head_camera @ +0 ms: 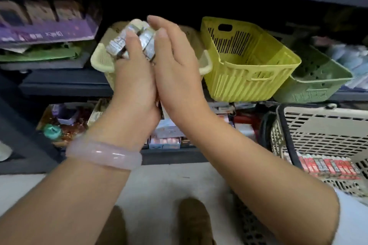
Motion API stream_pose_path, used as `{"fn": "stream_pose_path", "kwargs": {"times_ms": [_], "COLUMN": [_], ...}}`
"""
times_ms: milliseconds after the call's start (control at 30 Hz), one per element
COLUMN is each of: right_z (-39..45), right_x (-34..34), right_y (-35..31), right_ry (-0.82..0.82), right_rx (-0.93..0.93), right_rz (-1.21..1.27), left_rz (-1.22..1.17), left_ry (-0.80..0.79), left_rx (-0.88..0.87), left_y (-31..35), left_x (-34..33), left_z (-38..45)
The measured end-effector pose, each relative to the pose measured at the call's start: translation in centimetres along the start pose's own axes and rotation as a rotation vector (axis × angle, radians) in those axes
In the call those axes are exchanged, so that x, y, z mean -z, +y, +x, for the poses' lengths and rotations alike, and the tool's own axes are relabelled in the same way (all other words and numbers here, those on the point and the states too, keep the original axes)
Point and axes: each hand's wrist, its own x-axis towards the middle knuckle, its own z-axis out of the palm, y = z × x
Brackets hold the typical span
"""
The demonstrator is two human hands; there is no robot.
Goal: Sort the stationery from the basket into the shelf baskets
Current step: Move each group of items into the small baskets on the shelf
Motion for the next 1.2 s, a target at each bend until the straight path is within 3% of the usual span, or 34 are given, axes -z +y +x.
{"fn": "stream_pose_path", "kwargs": {"times_ms": [67, 133, 233, 300, 367, 600, 800, 867, 1033, 1200], "right_z": [2.3, 4.9, 7.0, 6.6, 6.4, 4.3, 2.9, 3.4, 7.3, 9.4], "right_x": [0.3, 1.5, 2.8, 2.7, 2.5, 2.9, 3.5, 3.4, -0.1, -4.4], "right_y": [0.8, 2.4, 4.2, 4.7, 4.9, 4.6, 3.7, 2.9, 1.7, 1.7], "right_ry": [-0.031, -0.073, -0.539, -0.807, -0.885, -0.887, -0.911, -0.875, -0.446, -0.328], "right_rx": [0.016, 0.118, 0.228, 0.277, 0.356, 0.49, 0.43, 0.3, -0.269, -0.289], "right_rz": [0.02, -0.281, -0.977, -1.103, -1.121, -1.021, -0.96, -0.854, -0.233, -0.135], "left_rz": [-0.041, -0.01, 0.046, 0.025, 0.004, -0.032, -0.098, -0.089, -0.043, -0.028], "left_ry": [0.146, 0.276, 0.37, 0.398, 0.395, 0.339, 0.316, 0.32, 0.279, 0.325], "left_rx": [0.015, 0.041, 0.045, 0.058, 0.093, 0.135, 0.224, 0.236, 0.224, 0.187], "left_y": [0.3, 1.4, 2.6, 3.3, 3.9, 6.1, 3.7, 3.0, 2.2, 2.8], "left_x": [0.3, 1.0, 2.5, 3.4, 4.0, 3.2, 3.4, 3.7, 3.6, 4.3], "left_z": [2.9, 5.2, 7.3, 7.6, 7.7, 9.7, 9.7, 9.5, 10.4, 12.5]}}
